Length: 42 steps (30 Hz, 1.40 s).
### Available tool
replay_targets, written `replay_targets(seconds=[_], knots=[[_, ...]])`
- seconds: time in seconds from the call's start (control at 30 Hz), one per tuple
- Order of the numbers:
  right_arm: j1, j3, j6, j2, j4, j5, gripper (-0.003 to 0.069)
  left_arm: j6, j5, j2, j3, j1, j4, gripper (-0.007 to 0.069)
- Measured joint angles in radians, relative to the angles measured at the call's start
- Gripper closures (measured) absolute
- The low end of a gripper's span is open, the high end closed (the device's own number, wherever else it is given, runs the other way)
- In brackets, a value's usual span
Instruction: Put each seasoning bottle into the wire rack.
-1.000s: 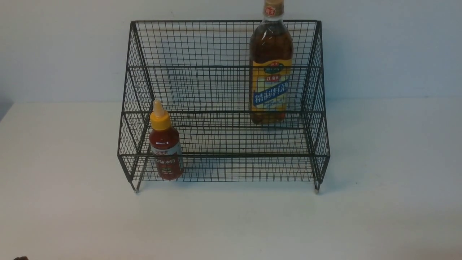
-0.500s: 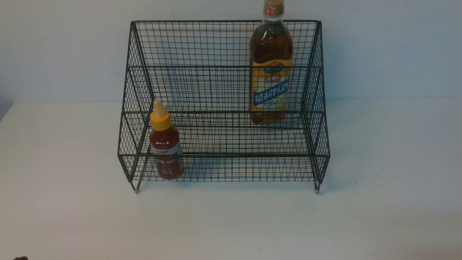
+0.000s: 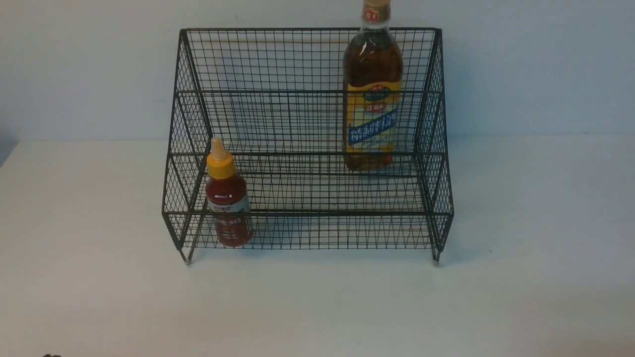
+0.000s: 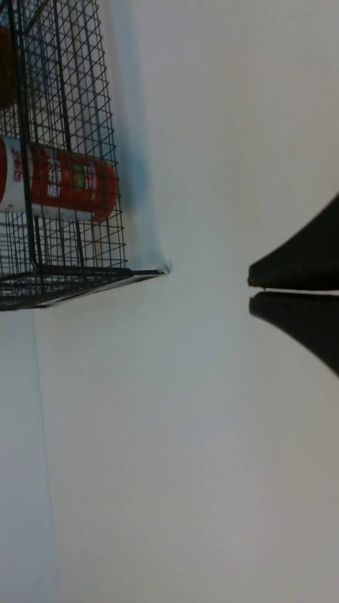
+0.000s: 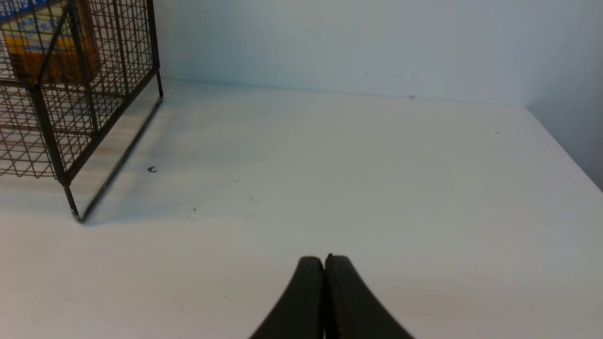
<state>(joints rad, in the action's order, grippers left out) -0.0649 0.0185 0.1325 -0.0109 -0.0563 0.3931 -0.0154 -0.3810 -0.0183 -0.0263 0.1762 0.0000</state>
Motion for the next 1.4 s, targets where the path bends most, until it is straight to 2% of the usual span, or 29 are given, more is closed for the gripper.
replay_targets(seconds=[1.4], knots=[[0.0, 0.0, 0.0, 0.0, 0.0, 0.0, 0.0674, 0.015, 0.0, 0.0, 0.0, 0.002, 0.0, 0.0629]])
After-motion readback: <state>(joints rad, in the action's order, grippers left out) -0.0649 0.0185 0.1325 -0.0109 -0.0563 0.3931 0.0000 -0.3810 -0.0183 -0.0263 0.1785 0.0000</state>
